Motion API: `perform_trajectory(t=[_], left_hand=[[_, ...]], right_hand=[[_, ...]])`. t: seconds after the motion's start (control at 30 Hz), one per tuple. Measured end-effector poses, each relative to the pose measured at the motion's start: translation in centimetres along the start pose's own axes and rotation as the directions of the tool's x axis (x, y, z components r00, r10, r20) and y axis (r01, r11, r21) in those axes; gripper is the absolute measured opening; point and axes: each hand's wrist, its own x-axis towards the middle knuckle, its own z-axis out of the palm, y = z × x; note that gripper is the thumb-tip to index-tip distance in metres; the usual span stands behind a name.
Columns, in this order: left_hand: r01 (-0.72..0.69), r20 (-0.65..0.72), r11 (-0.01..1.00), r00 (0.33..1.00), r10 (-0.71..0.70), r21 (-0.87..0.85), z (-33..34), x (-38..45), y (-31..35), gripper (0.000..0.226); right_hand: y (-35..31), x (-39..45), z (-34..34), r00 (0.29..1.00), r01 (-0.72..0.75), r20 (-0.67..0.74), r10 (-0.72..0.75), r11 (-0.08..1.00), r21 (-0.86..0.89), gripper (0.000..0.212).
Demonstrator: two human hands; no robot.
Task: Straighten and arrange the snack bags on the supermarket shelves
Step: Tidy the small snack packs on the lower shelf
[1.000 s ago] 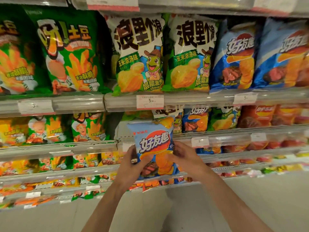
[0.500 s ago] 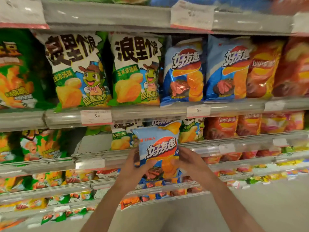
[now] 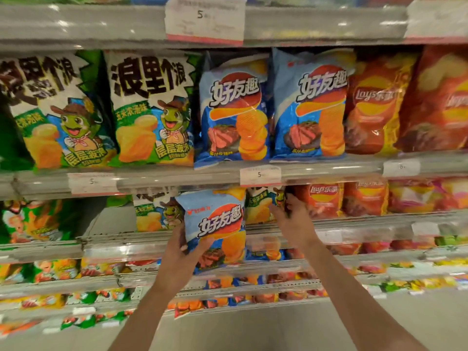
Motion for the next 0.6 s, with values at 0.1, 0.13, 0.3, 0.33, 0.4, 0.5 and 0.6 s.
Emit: perform_trajectory(t=[0.1,0.13,0.3,0.33,0.4,0.5,0.6], left_hand=[[0.000,-0.019,1.000,1.000,0.000,0.001,-0.8,0.1,0.2,0.058],[0.000,-0.022,1.000,1.000,0.000,0.000,-1.0,0.2,0.2,0.060],[0.008,-0.034,0.999,0.999,-0.007,0.033,-1.6,0.5,0.3,0.061],[0.008,-0.034,0.999,0.999,-0.006,0.048,-1.7,0.6,0.2,0.060],[0.007,-0.033,0.998,0.999,-0.005,0.060,-1.8,0.6,0.2,0.059],[0.009,-0.027,0.997,1.000,-0.007,0.078,-2.0,0.8,0.3,0.059],[0.004,-0.019,0.995,1.000,-0.002,0.103,-2.3,0.8,0.2,0.055]], right_hand=[[0.3,2.0,1.2,0.998,-0.055,-0.021,0.053,0.990,-0.131,0.067],[0.4,2.4,1.5,0.997,-0.075,-0.046,0.069,0.987,-0.144,0.069],[1.2,3.0,1.8,0.987,-0.149,-0.052,0.152,0.987,0.063,0.054],[1.5,3.2,2.0,0.988,-0.145,-0.044,0.149,0.987,0.069,0.055],[1.7,3.4,2.1,0.991,-0.124,-0.042,0.128,0.987,0.104,0.066],[1.8,3.6,1.8,0.995,-0.063,-0.065,0.071,0.990,0.126,0.049],[1.3,3.6,1.4,0.993,0.030,-0.119,-0.012,0.988,0.154,0.019]])
